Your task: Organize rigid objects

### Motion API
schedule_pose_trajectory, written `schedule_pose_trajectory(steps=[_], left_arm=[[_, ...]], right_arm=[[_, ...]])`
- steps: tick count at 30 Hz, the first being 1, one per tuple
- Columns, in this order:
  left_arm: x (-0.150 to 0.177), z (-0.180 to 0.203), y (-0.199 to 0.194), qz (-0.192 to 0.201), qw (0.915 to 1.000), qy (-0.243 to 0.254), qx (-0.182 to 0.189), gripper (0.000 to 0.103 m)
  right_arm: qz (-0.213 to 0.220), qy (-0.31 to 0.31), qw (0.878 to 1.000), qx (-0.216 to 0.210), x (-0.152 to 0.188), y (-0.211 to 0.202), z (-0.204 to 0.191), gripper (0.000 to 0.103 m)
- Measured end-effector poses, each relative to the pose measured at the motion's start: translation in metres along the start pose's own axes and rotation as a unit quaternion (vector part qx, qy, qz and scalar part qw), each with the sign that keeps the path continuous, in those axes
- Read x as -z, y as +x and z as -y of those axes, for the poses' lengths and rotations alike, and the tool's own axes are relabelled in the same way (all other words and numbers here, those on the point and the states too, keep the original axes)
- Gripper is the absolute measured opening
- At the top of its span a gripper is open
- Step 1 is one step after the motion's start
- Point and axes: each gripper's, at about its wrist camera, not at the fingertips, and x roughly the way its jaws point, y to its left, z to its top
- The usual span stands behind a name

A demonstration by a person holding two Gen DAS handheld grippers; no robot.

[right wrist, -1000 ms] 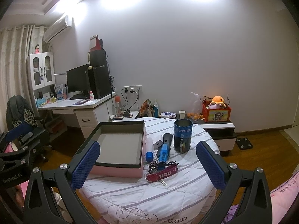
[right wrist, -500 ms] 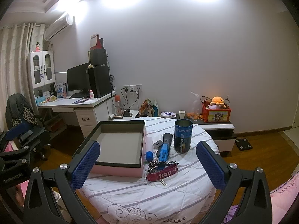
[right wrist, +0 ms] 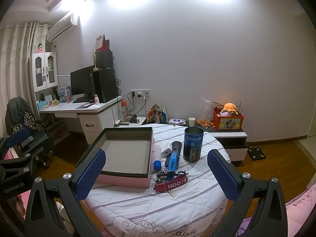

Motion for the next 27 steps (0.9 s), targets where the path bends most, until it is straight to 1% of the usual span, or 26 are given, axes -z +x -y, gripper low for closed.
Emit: schedule_pose_trajectory(steps=[27], left_arm=[[0.0069,-0.0093,-0.0011,-0.005,1.0000,0.005,-0.002,0.103]], right_arm=[[-0.012,-0.004,1.000,0.007,0.0031,0.0025,0.0021,0.103]])
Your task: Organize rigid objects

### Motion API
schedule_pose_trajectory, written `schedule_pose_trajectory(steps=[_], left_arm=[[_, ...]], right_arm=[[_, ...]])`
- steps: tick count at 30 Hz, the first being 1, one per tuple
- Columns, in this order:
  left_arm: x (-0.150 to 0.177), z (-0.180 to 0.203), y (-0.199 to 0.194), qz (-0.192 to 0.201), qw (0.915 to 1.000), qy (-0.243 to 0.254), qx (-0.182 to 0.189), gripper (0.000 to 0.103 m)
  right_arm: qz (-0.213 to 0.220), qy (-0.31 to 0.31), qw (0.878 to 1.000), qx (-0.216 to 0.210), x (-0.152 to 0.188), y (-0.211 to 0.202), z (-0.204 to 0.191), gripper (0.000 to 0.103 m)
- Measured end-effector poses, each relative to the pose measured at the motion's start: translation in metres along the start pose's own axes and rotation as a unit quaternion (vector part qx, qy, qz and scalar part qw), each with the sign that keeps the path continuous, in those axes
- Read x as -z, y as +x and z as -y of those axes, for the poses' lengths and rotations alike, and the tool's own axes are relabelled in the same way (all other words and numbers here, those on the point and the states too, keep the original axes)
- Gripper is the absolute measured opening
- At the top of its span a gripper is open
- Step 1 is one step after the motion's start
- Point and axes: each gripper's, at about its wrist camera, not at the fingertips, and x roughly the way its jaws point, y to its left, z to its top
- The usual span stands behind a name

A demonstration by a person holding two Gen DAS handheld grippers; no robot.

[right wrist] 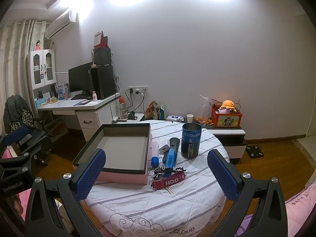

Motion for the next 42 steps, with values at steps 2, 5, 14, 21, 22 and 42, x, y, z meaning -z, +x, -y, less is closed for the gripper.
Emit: schedule_pose_trajectory(steps=[2,5,14,21,22,42], left_arm=[[0.002,-0.004,-0.002,-0.001,1.0000,0.000,-0.001,0.103],[0.004,-0.006,-0.001,-0.003,1.0000,-0.001,-0.003,0.103],[0.007,-0.006,0.005,-0.015,0.9999,-0.002,-0.006,0.103],[0.008,0.004,0.030,-0.032,0.9995,-0.003,0.002,0.103],[0.008,0.005,0.034,-0.035,0.9994,-0.005,0.003,0.103],[-0.027,0.008,0.099,-0.075,0.9969,-0.013,0.021,0.103]], right_arm=[[-0.001,-0.001,1.000,0.001,0.001,0.001,0.000,0.103],[-0.003,-0.002,1.000,0.001,0.002,0.002,0.001,0.103],[-0.011,-0.002,1.000,0.002,0.003,0.008,-0.001,0.103],[-0.021,-0.003,1.000,0.002,0.007,0.020,0.001,0.103],[-0.025,-0.006,1.000,0.006,0.007,0.023,0.002,0.103],[-0.029,0.004,0.999,0.018,-0.032,0.062,0.017,0.103]])
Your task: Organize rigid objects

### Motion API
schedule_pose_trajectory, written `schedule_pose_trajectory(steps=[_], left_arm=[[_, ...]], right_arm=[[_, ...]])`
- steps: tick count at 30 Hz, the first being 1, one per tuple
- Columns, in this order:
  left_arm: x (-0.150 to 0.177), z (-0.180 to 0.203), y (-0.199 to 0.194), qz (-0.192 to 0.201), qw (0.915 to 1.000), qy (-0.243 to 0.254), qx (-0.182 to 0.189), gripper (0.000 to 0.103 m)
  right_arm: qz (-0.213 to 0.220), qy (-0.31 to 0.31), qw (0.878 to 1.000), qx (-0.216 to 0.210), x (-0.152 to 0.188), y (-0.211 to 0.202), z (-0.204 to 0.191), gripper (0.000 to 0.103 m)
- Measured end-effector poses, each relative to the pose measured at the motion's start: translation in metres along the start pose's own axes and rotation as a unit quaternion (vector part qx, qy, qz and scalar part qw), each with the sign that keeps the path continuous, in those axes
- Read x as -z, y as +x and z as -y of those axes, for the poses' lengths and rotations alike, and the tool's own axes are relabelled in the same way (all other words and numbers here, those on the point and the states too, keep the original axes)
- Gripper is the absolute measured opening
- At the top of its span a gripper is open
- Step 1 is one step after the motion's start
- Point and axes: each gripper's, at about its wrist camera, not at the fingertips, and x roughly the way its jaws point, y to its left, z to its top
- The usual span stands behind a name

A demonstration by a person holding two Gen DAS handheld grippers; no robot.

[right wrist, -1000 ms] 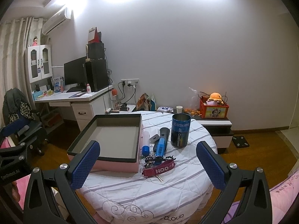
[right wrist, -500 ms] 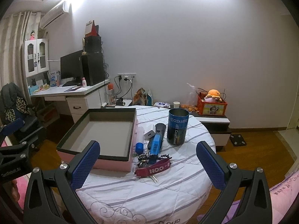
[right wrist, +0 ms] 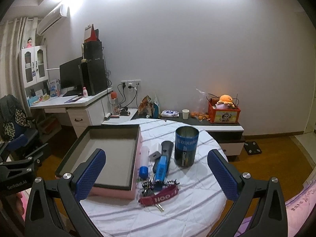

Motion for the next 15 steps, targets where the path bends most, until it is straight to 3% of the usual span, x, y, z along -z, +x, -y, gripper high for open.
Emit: schedule_pose_trajectory(steps=[7,15], left_arm=[[-0.022,-0.001,-0.002,0.022,0.9997,0.008,0.009,0.103],[-0.034,-0.014,0.012,0.019,0.9998,-0.004,0.005,0.103]], right_arm=[[0.007,-0.005,1.000,0.002,-0.023,0.007,-0.002,0.103],[0.011,-0.016,1.000,-0.005,-0.038,0.019,-0.005,0.103]])
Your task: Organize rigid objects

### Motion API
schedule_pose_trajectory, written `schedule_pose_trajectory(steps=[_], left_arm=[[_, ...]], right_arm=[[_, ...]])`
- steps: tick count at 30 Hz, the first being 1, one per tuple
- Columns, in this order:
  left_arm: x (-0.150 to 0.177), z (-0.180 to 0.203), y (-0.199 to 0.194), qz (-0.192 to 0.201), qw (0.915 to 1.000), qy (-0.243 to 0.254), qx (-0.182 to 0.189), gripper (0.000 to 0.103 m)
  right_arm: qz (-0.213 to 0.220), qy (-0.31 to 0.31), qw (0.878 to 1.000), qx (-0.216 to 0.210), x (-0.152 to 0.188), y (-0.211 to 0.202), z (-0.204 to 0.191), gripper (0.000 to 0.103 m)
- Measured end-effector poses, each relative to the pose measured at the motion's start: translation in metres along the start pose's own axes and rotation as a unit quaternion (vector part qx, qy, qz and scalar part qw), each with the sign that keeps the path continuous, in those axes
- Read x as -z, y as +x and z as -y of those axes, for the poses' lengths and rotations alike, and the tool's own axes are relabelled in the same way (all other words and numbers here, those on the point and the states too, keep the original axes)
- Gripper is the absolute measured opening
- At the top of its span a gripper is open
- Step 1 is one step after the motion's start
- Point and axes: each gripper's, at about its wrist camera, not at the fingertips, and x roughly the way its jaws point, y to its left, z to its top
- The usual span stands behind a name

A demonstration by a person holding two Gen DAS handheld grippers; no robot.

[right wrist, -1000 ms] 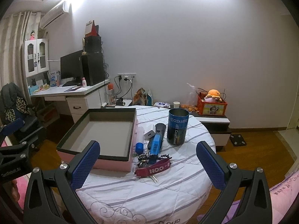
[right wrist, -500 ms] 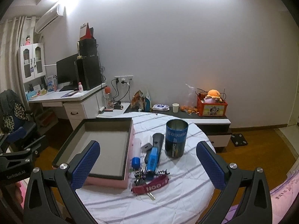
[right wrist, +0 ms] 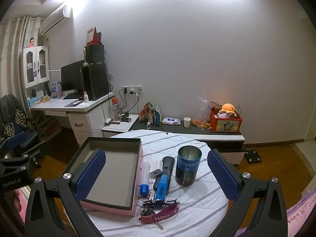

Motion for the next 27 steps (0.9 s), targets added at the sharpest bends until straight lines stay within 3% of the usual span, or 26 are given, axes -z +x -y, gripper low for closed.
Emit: schedule_pose_trajectory(steps=[14,23,27], left_arm=[[0.008,-0.020,0.038,-0.033,0.9990,-0.007,-0.028,0.103],[0.033,-0.049,0.072,-0.079,0.9948,-0.013,-0.063,0.103],[0.045,-0.063,0.089,-0.103,0.9909,-0.018,-0.085,0.103]], right_arm=[[-0.020,0.003,1.000,-0.023,0.006,0.033,0.008,0.103],[-0.023,0.010,0.998,-0.052,0.022,0.053,0.024,0.103],[-0.042,0.016,0.999,-0.027,0.032,0.067,0.034,0.103]])
